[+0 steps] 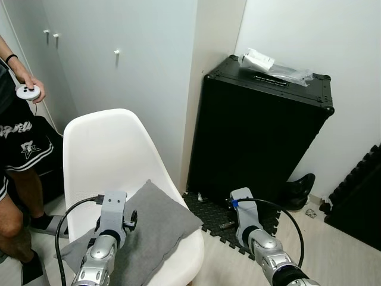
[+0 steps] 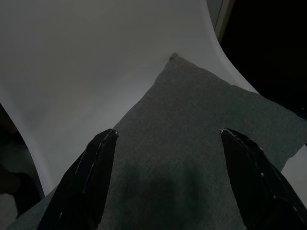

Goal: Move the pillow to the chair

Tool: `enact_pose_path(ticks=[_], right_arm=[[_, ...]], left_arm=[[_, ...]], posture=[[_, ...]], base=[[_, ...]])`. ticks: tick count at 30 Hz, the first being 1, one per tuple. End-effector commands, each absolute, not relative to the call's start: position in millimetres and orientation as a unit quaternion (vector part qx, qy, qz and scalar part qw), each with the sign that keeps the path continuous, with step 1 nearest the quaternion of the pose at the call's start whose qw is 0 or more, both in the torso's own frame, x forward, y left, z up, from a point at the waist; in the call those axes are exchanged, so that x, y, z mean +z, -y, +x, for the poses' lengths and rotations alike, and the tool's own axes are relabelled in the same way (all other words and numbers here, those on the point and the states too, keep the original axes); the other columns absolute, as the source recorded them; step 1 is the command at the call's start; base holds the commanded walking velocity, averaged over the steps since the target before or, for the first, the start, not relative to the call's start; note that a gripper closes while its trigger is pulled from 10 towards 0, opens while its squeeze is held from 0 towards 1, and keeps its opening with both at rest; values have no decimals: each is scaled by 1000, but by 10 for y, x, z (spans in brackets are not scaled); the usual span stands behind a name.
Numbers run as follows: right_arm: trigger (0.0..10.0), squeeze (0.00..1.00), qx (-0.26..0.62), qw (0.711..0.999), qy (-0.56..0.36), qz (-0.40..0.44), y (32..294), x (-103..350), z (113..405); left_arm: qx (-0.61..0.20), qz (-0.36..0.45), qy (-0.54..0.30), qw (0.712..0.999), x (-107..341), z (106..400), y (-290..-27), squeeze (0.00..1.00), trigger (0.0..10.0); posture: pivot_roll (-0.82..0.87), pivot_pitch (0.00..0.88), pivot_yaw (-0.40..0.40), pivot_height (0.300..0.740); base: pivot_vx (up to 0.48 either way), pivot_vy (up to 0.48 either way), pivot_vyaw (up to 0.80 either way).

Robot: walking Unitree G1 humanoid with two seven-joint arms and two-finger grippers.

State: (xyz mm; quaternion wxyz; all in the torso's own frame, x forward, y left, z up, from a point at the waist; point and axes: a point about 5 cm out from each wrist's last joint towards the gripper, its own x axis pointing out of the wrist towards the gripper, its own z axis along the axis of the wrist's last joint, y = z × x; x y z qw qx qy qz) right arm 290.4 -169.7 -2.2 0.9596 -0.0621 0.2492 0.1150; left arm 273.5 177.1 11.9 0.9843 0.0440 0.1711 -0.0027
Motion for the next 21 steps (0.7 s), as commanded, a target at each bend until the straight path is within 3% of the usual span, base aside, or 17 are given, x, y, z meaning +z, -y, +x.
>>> enact_pose_path(ticks=[1,8,21], right_arm=[[10000,0,106,961,-249,-57,1735,-26,2900],[10000,0,107,962,-246,-57,1734,-21,2901],[10000,0,108,962,-244,-64,1751,-11,2908]], left_arm=[[-8,45,-164,985,139,2746,-1746,0,10000],[-8,42,-163,986,136,2749,-1733,0,10000],[-8,41,-158,987,151,2756,-1732,0,10000]], posture=[[-16,25,-106,740],[-19,22,-107,740],[-17,26,-111,740]], base=[[0,0,0],[0,0,0],[0,0,-747]])
